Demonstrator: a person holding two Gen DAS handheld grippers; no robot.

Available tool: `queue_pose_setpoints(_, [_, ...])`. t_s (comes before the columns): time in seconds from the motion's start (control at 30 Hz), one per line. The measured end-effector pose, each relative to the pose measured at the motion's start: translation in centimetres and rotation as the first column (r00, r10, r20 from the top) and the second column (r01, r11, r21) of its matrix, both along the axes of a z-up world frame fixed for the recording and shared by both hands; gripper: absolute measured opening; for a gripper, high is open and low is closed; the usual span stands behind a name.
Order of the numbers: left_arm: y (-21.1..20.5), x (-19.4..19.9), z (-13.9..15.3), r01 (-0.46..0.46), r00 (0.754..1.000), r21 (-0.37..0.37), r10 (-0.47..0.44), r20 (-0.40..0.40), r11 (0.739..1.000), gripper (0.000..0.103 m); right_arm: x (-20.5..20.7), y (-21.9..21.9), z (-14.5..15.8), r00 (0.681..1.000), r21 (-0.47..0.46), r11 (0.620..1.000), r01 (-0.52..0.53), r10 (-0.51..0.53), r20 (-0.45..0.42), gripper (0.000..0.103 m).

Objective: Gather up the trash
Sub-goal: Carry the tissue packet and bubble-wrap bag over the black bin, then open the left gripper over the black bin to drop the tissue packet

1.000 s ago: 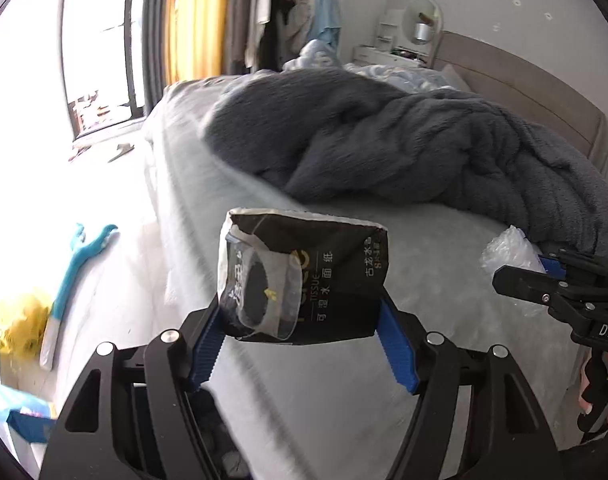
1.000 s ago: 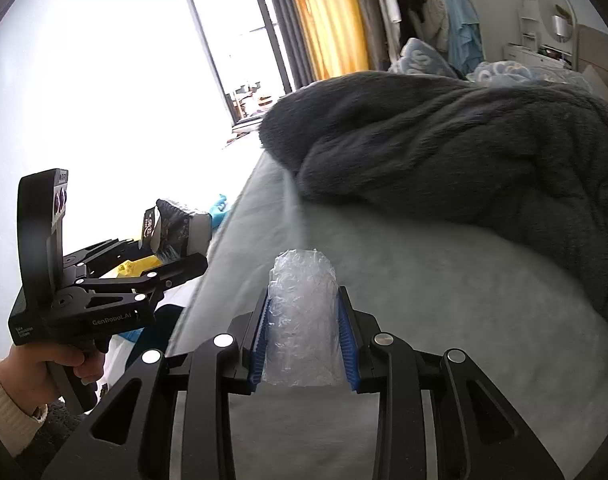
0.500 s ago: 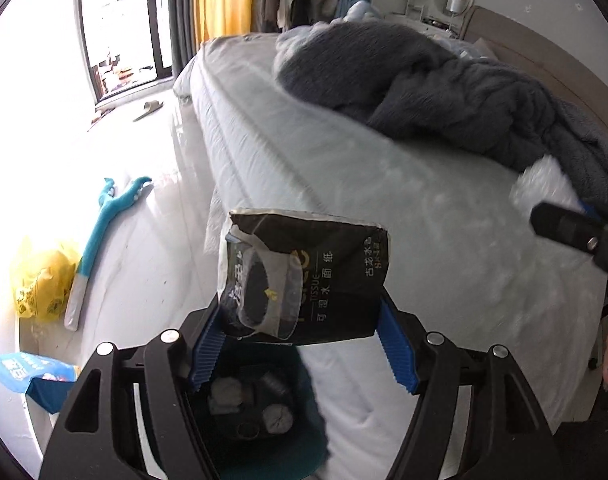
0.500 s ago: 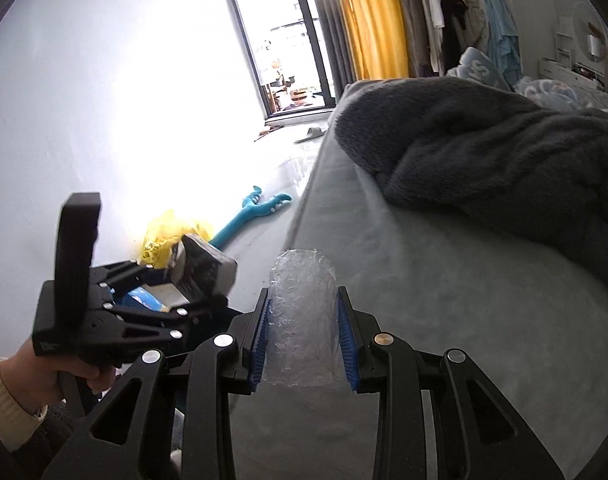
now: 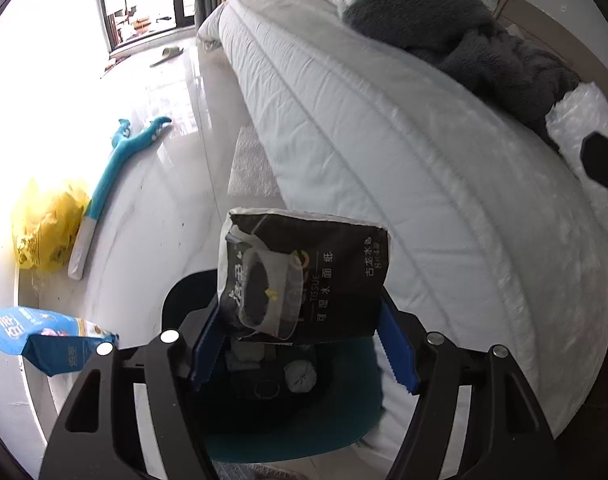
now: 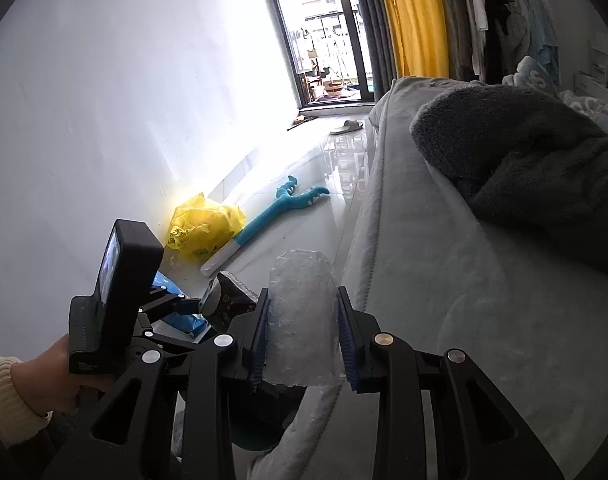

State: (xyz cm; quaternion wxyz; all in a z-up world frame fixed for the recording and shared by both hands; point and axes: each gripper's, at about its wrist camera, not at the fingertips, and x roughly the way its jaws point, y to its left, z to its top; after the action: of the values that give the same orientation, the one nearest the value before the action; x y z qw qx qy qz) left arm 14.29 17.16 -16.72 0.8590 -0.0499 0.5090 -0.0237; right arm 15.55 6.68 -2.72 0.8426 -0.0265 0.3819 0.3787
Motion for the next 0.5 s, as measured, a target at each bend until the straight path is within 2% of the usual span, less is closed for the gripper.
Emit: queue_pose_setpoints(0.5, [5.5,-1.5,-4.4,-0.033,0.987,-0.027,0.028,-0.157,0.999,0.073,-1.1,7.4,-1.1,0.996,-0.009,0.996,-0.085,0.085,-0.022,0.032])
